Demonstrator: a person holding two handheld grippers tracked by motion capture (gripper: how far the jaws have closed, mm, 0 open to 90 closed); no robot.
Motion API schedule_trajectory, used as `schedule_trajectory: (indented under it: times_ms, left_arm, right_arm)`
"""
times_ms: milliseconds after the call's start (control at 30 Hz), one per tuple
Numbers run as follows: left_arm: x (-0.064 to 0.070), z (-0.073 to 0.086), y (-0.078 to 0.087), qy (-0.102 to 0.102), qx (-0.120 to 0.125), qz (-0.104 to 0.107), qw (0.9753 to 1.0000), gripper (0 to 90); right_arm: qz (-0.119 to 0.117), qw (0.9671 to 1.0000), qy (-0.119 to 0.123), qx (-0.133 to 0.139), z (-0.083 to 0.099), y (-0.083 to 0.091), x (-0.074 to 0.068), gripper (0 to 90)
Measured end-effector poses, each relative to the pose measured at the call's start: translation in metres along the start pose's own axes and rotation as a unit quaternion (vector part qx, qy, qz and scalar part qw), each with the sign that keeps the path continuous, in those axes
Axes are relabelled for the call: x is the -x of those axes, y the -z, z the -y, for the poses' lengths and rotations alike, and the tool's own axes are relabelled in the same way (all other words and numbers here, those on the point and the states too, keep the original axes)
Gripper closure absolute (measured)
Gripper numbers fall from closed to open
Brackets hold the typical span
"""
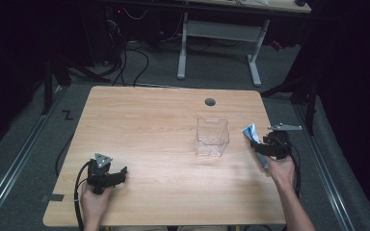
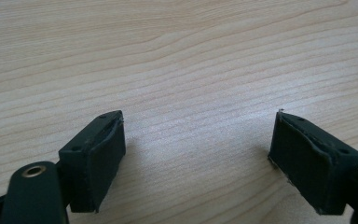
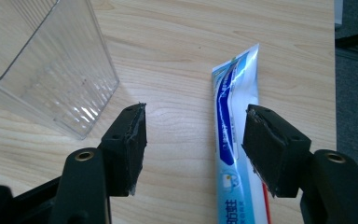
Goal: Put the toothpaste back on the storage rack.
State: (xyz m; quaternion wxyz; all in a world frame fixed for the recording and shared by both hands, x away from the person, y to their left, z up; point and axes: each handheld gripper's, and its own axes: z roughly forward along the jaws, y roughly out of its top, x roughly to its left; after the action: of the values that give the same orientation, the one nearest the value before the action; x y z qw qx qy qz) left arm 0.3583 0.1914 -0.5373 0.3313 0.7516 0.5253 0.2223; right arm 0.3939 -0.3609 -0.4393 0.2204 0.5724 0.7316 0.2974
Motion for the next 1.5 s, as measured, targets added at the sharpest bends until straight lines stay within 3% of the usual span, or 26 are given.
schedule_trajectory:
  times_ms: [467, 700, 1000, 1333, 1500]
  left_arm:
    - [0.0, 0.0, 0.0, 0.0, 0.0, 0.0, 1.0, 18.2]
    - [0.0, 0.0, 0.0, 0.0, 0.0, 0.0, 1.0, 18.2]
    - [0.0, 0.0, 0.0, 0.0, 0.0, 0.0, 1.0, 18.2]
    - [0.0, 0.0, 0.0, -0.001, 0.0, 0.0, 1.0, 18.1]
    - [0.0, 0.0, 0.0, -0.001, 0.0, 0.0, 1.0, 18.2]
  right_arm:
    - [0.031, 0.9989, 0.014, -0.032, -0.019, -0.025, 0.007, 41.8]
    - [0.029, 0.9985, 0.013, -0.044, -0.023, -0.033, 0.009, 43.9]
    - [0.045, 0.9965, 0.017, -0.068, -0.023, -0.05, 0.013, 45.5]
    - [0.068, 0.9934, 0.033, -0.086, -0.025, -0.062, 0.008, 48.1]
    - [0.068, 0.9927, 0.028, -0.096, -0.027, -0.069, 0.007, 48.8]
